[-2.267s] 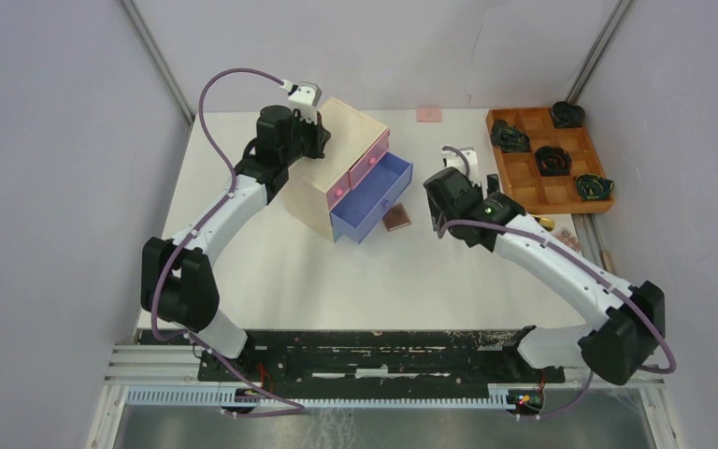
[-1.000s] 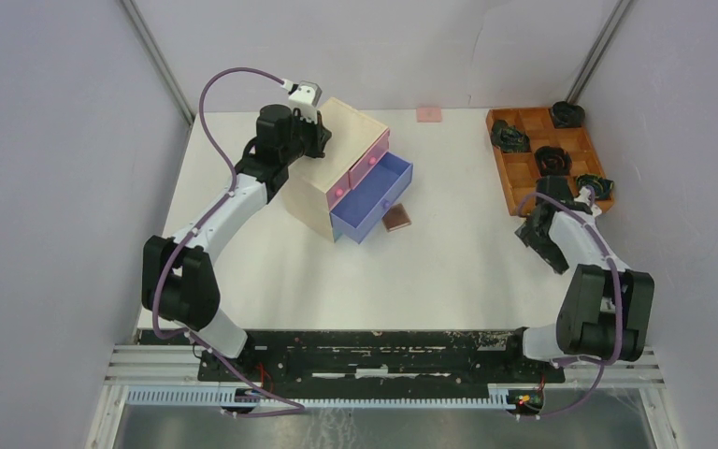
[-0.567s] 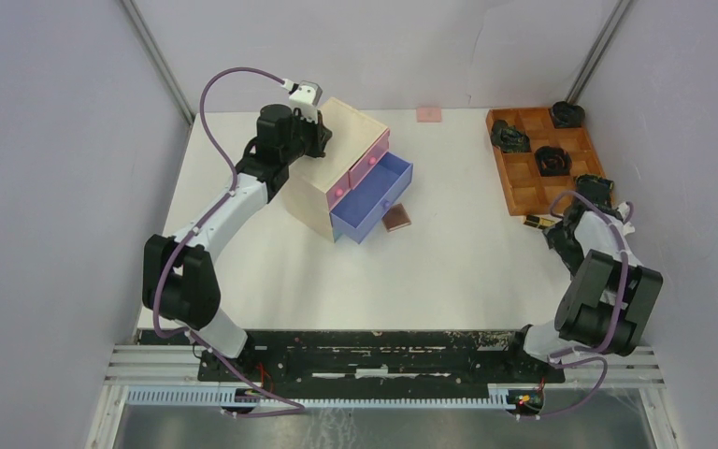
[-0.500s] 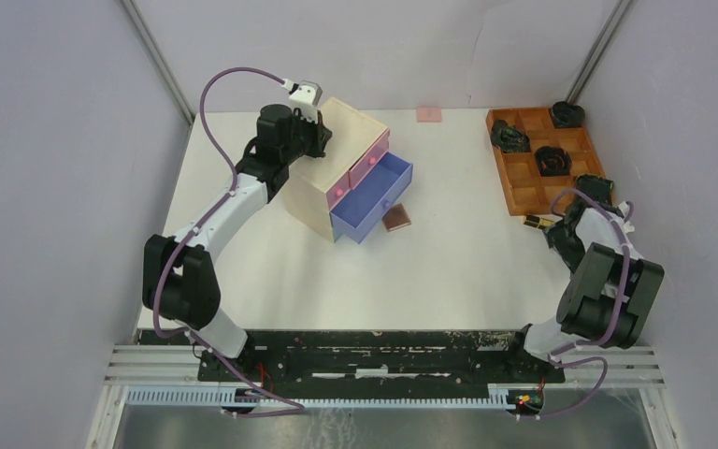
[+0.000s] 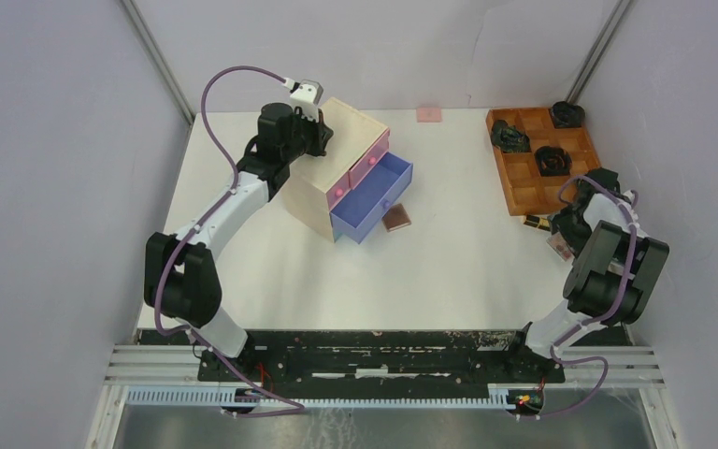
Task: Organize the makeup
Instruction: Pick up the makeup from the center of the board.
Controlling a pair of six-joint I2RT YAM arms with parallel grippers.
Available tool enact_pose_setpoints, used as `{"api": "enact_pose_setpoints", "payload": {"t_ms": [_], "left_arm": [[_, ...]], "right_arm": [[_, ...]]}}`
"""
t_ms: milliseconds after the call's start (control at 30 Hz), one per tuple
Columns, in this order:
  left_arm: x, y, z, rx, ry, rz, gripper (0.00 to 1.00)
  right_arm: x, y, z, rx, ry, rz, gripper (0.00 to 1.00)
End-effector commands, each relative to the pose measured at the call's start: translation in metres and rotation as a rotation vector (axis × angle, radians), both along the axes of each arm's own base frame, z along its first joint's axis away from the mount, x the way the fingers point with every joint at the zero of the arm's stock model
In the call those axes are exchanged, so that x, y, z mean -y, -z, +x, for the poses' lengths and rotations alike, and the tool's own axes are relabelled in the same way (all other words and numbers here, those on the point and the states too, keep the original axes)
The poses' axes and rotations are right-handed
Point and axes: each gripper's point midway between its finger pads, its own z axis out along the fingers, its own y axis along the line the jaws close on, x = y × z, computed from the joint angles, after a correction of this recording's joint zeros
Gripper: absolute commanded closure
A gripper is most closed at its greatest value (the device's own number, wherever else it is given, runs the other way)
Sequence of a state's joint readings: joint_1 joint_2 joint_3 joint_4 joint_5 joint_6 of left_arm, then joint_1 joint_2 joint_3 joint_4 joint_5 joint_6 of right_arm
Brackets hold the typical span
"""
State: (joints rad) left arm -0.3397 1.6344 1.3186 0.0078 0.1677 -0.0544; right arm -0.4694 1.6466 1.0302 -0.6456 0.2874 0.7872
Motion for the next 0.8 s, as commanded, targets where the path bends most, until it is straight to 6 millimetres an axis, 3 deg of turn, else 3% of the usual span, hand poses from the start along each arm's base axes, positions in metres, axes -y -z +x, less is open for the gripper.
{"api": "enact_pose_setpoints", "payload": {"t_ms": [0,267,767], "left_arm": [[-0.029,0.152,-0.069,-0.511,0.007,0.217,0.97],[-0.028,0.149,-0.070,-0.508,0.012,0.213,0.97],[-0.027,0.149,-0.070,-0.508,0.019,0.211,0.97]], "right_arm": [[0.018,-0.019,0.018,0.047,0.000,-0.034,0.00],[0.021,-0.004,0.013,0.017,0.008,-0.002,0.00],[0.032,0.012,0.027,-0.016,-0.007,-0.010,0.00]]}}
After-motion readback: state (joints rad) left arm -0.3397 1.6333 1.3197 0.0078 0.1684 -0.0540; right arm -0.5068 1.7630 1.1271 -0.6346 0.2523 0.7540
